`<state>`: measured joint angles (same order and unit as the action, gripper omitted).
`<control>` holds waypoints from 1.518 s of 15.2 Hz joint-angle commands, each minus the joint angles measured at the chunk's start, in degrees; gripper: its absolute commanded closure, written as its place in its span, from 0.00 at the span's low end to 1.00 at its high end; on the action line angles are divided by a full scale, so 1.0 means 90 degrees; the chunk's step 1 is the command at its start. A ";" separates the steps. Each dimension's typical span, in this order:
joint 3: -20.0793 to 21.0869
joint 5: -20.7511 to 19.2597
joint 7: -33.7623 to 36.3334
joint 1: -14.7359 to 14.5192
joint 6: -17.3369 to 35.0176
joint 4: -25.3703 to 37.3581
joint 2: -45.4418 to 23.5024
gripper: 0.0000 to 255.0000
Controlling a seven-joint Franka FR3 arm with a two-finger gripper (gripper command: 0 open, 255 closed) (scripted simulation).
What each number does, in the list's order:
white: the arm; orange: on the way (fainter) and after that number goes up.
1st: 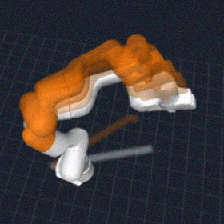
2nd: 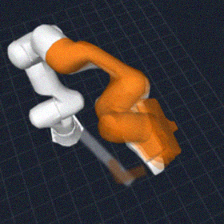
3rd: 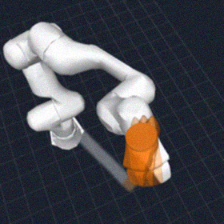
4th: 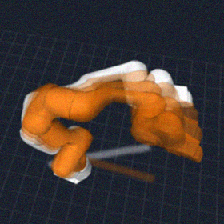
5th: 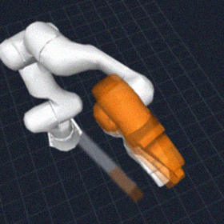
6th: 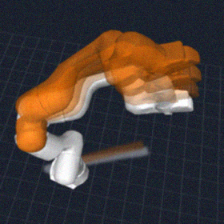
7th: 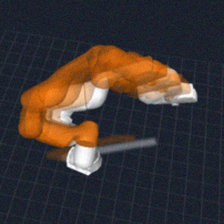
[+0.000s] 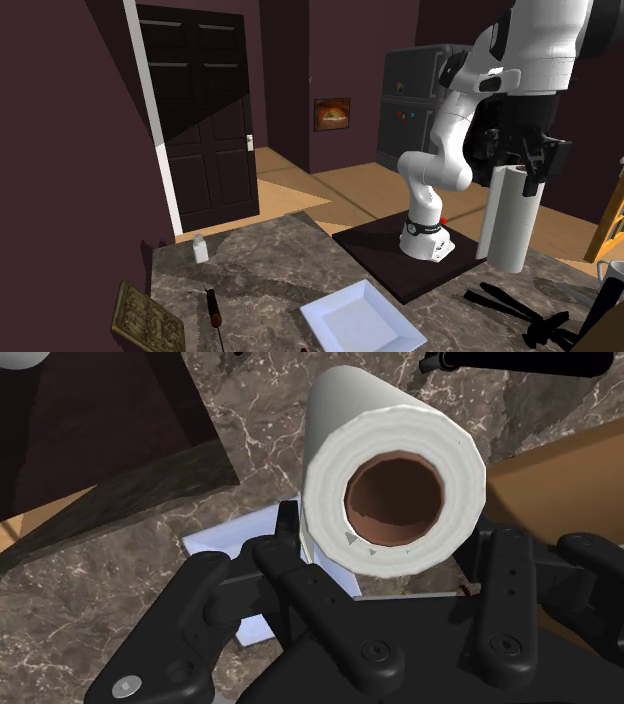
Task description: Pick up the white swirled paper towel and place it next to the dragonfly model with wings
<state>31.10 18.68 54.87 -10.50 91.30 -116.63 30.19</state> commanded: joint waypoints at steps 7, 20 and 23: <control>0.0097 0.0116 -0.0108 -0.0061 0.0642 -0.0763 0.0127 1.00; 0.0353 0.0312 -0.0226 -0.0135 0.1727 -0.1835 0.0121 1.00; 0.0427 0.0356 -0.0246 -0.0146 0.1988 -0.2055 0.0080 1.00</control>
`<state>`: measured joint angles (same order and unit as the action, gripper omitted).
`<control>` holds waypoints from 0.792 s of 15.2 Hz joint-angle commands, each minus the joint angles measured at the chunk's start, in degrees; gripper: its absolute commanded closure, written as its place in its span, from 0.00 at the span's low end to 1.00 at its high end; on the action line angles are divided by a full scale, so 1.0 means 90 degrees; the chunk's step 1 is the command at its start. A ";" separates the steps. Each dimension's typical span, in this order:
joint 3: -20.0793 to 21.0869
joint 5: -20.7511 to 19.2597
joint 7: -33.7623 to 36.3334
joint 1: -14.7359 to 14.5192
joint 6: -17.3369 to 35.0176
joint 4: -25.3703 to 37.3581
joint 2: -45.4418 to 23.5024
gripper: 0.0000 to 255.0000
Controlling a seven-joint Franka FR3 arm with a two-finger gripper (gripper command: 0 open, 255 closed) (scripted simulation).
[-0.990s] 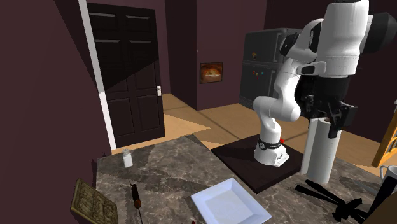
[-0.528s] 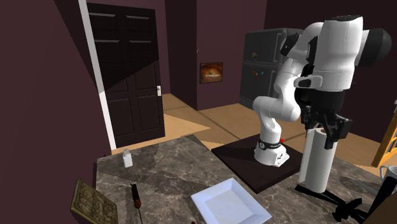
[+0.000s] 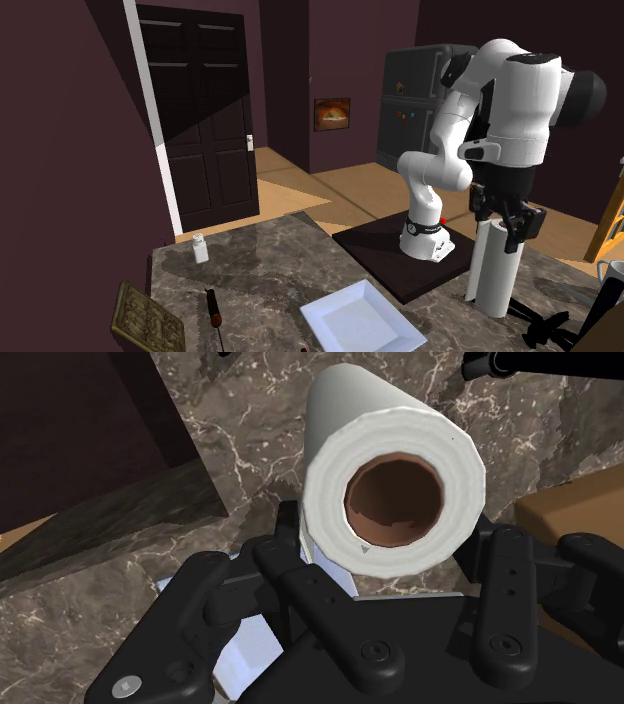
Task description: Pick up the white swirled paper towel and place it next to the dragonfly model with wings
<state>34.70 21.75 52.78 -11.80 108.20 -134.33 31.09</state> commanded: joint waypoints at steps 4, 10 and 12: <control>0.0132 0.0070 -0.0037 -0.0010 0.0467 -0.0364 -0.0101 1.00; 0.0308 0.0144 -0.0061 -0.0009 0.1024 -0.0743 -0.0279 1.00; 0.0372 0.0165 -0.0065 -0.0004 0.1216 -0.0860 -0.0355 1.00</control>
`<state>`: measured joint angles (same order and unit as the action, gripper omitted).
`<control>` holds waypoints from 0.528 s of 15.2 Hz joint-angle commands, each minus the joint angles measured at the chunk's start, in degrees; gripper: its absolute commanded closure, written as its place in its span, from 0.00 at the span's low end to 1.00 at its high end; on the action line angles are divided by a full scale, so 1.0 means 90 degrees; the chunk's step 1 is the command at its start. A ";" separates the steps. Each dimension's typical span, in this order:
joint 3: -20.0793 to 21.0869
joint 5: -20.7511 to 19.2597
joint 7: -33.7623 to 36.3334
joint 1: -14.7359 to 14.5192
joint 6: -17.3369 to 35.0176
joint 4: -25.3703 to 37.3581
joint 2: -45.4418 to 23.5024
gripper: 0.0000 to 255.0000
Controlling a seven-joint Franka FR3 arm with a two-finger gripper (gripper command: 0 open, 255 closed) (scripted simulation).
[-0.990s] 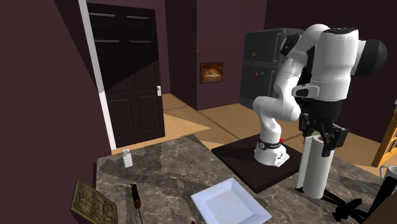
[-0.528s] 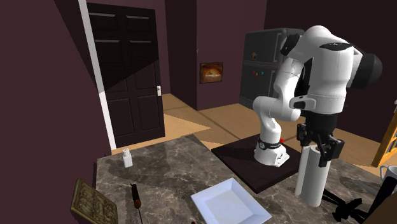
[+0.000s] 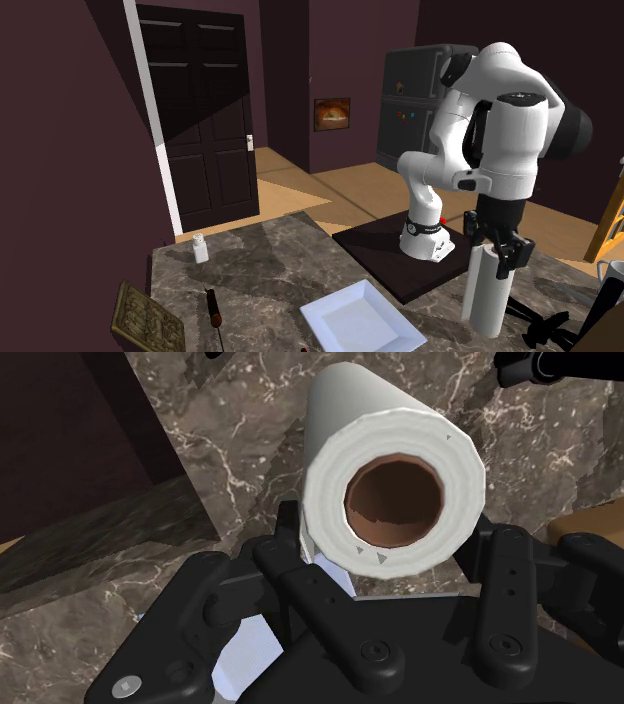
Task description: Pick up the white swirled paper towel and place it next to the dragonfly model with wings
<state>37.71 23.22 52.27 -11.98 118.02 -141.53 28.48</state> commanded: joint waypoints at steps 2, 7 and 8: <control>0.0099 0.0018 -0.0011 0.0022 0.0308 -0.0165 -0.0143 1.00; 0.0098 0.0018 -0.0011 0.0022 0.0308 -0.0165 -0.0143 1.00; 0.0098 0.0018 -0.0011 0.0022 0.0308 -0.0165 -0.0143 1.00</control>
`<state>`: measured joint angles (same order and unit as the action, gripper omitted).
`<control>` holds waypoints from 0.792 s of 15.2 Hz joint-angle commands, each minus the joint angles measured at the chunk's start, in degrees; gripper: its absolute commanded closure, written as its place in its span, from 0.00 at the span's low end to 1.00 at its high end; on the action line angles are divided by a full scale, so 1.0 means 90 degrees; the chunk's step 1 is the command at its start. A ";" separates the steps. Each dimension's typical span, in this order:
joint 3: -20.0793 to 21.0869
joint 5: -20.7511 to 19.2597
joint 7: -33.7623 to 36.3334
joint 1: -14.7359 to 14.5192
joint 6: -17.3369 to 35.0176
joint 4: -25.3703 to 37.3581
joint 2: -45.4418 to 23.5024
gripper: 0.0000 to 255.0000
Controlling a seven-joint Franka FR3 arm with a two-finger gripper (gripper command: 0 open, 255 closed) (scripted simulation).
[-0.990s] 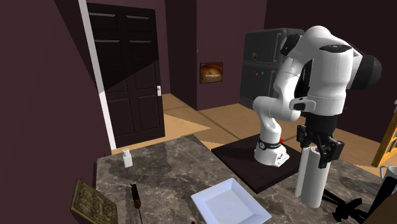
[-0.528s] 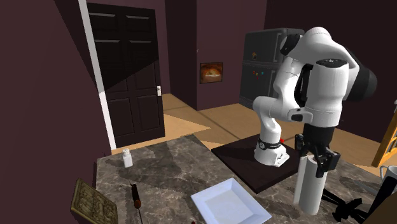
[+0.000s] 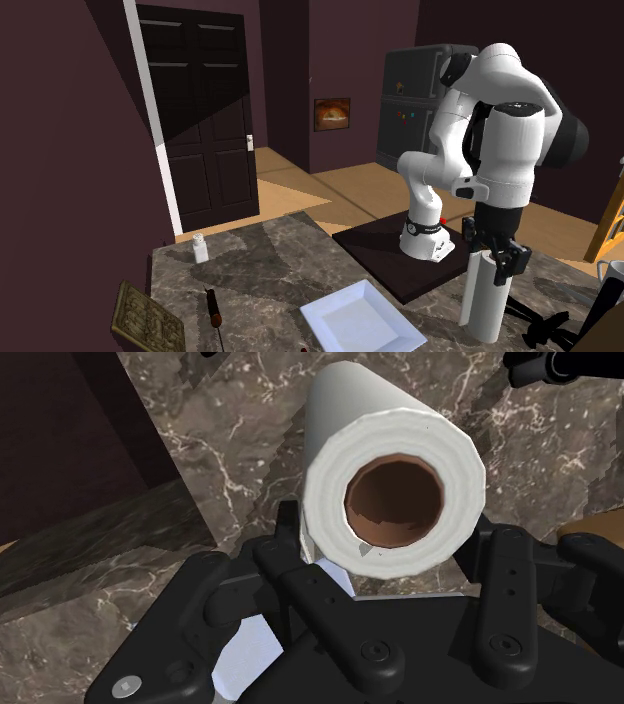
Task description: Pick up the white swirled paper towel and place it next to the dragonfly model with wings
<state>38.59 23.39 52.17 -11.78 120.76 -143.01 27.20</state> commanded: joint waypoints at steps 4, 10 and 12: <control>0.0001 0.0000 0.0000 0.0000 0.0002 0.0000 -0.0001 0.00; -0.0262 -0.0080 -0.0016 -0.0011 -0.0718 0.0420 0.0294 0.00; -0.0326 -0.0107 -0.0015 -0.0009 -0.0900 0.0542 0.0351 0.00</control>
<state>36.08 22.47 52.10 -11.76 113.75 -138.54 29.80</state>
